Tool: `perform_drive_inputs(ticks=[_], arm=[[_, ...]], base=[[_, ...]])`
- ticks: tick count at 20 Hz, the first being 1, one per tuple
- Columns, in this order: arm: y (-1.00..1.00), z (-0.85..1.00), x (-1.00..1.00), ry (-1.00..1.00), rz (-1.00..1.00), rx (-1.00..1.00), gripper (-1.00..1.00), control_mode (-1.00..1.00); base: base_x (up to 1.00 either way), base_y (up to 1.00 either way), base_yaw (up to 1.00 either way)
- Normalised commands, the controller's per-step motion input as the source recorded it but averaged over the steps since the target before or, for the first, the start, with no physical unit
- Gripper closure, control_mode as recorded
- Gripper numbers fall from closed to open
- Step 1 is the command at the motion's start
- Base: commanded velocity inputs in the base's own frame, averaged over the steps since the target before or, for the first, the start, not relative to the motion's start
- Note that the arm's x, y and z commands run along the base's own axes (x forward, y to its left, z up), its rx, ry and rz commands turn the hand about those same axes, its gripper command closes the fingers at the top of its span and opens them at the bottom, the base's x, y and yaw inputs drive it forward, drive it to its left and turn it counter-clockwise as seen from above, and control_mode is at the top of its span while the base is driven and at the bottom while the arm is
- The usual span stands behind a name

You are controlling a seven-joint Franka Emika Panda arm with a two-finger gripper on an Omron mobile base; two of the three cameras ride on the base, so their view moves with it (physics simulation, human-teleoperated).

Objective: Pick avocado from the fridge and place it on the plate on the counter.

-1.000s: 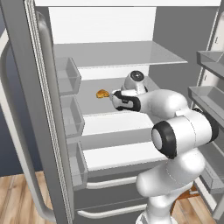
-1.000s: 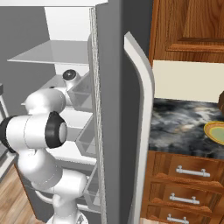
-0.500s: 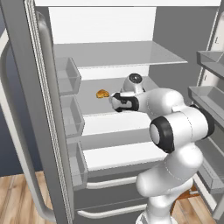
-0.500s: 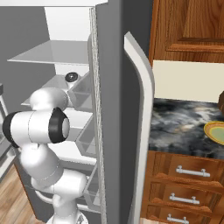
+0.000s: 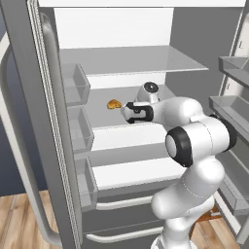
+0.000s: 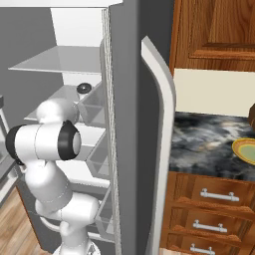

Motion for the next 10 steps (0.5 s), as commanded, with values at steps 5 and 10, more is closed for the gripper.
perform_drive_inputs(ticks=[5, 10], arm=[[0.0, -0.04, 0.0, 0.0, 0.0, 0.01, 1.0, -1.0], [0.0, 0.0, -0.06, 0.0, 0.0, 0.0, 1.0, -1.0]], base=[[0.0, 0.0, 0.0], [0.0, 0.0, 0.0]])
